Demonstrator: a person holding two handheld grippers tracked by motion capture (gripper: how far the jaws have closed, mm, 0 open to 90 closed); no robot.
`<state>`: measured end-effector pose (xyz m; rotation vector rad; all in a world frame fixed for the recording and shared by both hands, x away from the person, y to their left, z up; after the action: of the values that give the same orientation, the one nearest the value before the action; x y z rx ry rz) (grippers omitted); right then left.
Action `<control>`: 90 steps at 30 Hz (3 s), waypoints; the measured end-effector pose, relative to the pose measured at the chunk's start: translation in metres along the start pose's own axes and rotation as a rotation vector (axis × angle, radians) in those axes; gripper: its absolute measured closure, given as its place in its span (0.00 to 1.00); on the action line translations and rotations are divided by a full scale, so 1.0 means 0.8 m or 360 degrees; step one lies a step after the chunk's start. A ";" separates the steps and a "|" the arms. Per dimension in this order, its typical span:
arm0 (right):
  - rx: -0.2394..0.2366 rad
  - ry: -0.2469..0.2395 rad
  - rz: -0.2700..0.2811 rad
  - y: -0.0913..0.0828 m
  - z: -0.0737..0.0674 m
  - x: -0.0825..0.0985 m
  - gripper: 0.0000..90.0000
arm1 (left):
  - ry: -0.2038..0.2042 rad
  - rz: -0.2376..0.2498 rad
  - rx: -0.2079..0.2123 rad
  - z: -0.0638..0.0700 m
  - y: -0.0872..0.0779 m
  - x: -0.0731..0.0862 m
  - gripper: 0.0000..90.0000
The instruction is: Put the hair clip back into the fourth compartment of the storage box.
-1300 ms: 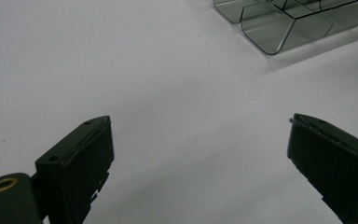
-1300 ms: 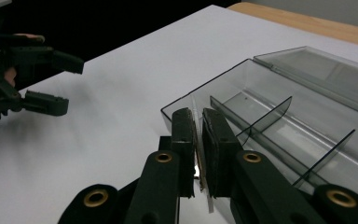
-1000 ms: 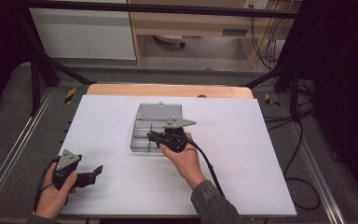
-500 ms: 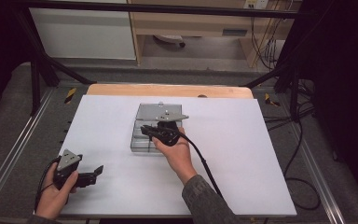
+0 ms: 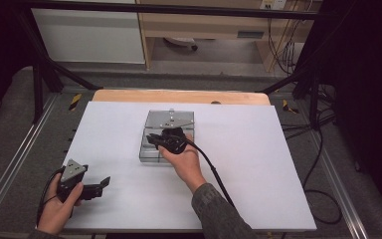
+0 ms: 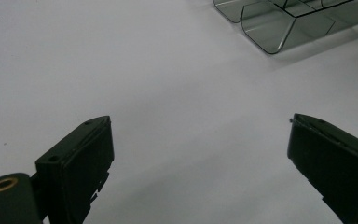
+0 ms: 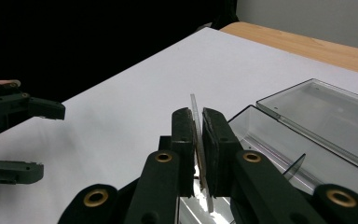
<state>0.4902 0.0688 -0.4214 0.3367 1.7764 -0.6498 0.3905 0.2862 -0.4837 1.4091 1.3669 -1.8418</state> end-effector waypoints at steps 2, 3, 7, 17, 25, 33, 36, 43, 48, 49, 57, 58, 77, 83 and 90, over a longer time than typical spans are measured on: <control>0.0003 -0.0021 -0.0018 0.003 0.000 0.002 0.93 | 0.0001 -0.0004 0.0001 0.000 0.000 0.000 0.08; 0.0003 -0.0021 -0.0018 0.003 0.000 0.002 0.93 | 0.0010 -0.0013 0.0004 0.000 0.000 0.001 0.08; 0.0012 -0.0055 -0.0057 0.007 0.000 0.006 0.93 | 0.0013 -0.0015 0.0008 0.001 0.000 0.001 0.08; 0.0005 -0.0084 -0.0099 0.014 -0.003 0.010 0.93 | 0.0007 -0.0017 0.0010 0.001 0.000 0.001 0.08; 0.0008 -0.0096 -0.0125 0.016 -0.003 0.015 0.93 | 0.0007 -0.0016 0.0014 0.001 0.000 0.002 0.08; 0.0026 -0.0079 -0.0139 0.017 -0.001 0.017 0.93 | 0.0007 -0.0018 0.0006 0.001 0.000 0.002 0.08; 0.0024 -0.0082 -0.0143 0.017 -0.002 0.019 0.93 | 0.0009 -0.0019 0.0007 0.001 0.000 0.002 0.08; 0.0024 -0.0062 -0.0133 0.020 -0.001 0.019 0.93 | 0.0009 -0.0019 0.0009 0.001 0.000 0.002 0.08; 0.0017 -0.0054 -0.0138 0.025 -0.004 0.024 0.93 | 0.0013 -0.0021 0.0012 0.001 0.000 0.002 0.08; 0.0014 -0.0056 -0.0141 0.025 -0.005 0.024 0.93 | 0.0013 -0.0022 0.0013 0.001 0.001 0.002 0.08; 0.0015 -0.0054 -0.0160 0.030 -0.005 0.031 0.93 | 0.0018 -0.0029 0.0019 0.002 0.001 0.003 0.08; 0.0016 -0.0057 -0.0164 0.030 -0.005 0.032 0.93 | 0.0019 -0.0030 0.0019 0.002 0.001 0.003 0.08; 0.0060 -0.0103 -0.0226 0.034 0.005 0.042 0.93 | 0.0021 -0.0035 0.0022 0.002 0.001 0.004 0.08; 0.0074 -0.0119 -0.0250 0.036 0.006 0.046 0.93 | 0.0018 -0.0036 0.0024 0.003 0.001 0.004 0.08; 0.0082 -0.0119 -0.0269 0.037 0.008 0.050 0.93 | 0.0027 -0.0046 0.0028 0.003 0.001 0.005 0.08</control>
<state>0.4992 0.0851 -0.4682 0.1958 1.7309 -0.8185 0.3889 0.2846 -0.4877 1.4237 1.3898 -1.8685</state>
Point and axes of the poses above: each handheld gripper's, and its own axes: y roughly forward along the jaws, x roughly out of its underside, z roughly to its right, the point moved 8 cm from there along y, roughly forward along the jaws, and after that the axes turned 10 degrees about z, right-handed, at the moved point
